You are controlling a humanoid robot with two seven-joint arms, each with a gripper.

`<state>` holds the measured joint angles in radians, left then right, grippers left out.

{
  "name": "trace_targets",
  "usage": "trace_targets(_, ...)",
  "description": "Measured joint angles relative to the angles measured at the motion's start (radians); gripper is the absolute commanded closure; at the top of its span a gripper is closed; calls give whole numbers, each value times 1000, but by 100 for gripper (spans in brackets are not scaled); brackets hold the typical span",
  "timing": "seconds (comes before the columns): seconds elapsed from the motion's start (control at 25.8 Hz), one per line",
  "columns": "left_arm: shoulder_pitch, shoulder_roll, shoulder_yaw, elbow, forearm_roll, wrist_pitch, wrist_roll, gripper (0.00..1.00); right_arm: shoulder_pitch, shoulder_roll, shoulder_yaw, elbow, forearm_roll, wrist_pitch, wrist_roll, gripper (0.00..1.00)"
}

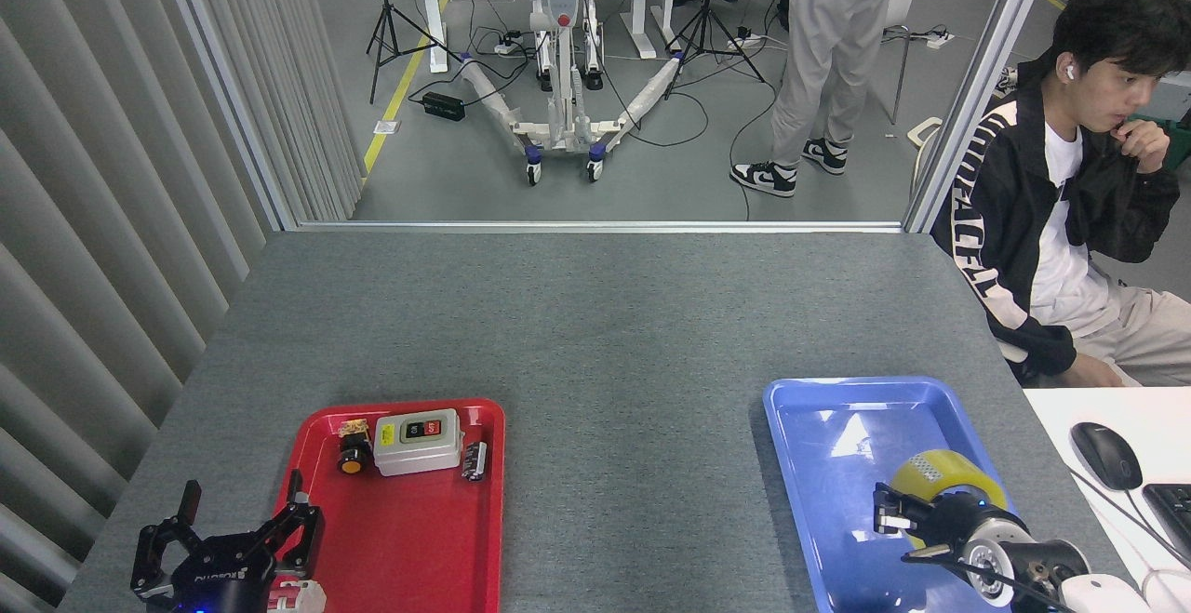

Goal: Place and move tape with both arms
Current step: 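Lower the tape roll into the blue tray with the right gripper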

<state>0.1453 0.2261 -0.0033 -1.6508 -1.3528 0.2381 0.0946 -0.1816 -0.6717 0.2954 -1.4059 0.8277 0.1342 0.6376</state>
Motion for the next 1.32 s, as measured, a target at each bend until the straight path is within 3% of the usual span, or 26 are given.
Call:
trace_targets(0.27,0,-3,-2,15,117,-8,0,1,-52,-48,57,28,-89,28,16,90)
trace_targets(0.35,1,0,-3,15,124,-8,0,1,-69,-50,80,42,-100,35,19,82)
trace_targets(0.54,3,7,-5,15,132,-9,0,1,-84,-22,153,79,-107,59,-19,78)
trace_targets(0.58,3,8,-5,15,134,-10,0,1,-89,-18,166,84,-108,68,-27,67)
trace_targets(0.66,4,9,-8,16,136,-10,0,1,-93,-12,183,91,-108,80,-44,29)
trace_targets(0.7,4,9,-9,17,137,-10,0,1,-95,-10,190,93,-108,83,-48,18)
trace_targets(0.81,4,11,-17,18,139,-10,0,1,-99,-9,201,95,-109,97,-90,4)
trace_targets(1.12,4,12,-29,19,139,-10,-1,1,-101,-18,197,89,-108,97,-146,2)
trace_targets(1.32,4,16,-36,17,139,-10,-1,1,-100,-33,187,78,-100,74,-277,2)
